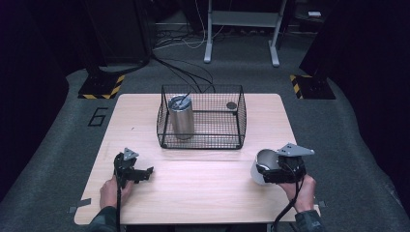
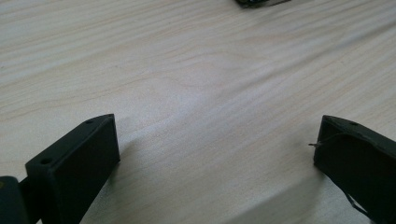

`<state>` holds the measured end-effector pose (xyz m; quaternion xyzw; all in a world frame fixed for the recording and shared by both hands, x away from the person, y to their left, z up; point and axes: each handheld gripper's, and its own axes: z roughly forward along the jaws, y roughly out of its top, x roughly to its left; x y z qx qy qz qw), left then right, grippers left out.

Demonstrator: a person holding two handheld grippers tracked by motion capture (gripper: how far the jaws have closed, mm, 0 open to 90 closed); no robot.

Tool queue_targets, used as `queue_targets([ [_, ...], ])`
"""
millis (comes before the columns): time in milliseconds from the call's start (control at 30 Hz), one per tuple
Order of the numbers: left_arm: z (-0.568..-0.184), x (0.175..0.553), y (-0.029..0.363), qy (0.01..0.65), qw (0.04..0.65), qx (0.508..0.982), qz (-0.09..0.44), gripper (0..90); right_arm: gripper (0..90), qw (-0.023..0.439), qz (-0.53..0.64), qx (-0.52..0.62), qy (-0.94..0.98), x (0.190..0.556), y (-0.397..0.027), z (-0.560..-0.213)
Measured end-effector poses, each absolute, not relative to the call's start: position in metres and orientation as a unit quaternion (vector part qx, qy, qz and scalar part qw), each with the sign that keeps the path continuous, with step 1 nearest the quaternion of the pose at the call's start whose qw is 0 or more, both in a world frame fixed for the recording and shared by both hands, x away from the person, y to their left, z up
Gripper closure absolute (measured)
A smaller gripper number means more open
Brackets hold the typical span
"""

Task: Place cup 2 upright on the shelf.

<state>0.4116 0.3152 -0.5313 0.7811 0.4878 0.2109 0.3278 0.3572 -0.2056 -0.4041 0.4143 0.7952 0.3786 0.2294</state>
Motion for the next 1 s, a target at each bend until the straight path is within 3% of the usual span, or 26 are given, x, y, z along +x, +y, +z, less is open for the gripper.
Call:
queue_targets([
  [1000,-0.531,0.411,0.315,0.487,0.328,0.782,0.209,0.0,5.7,0.205,0.393,0.364,0.819,0.386,-0.144,-0.374],
])
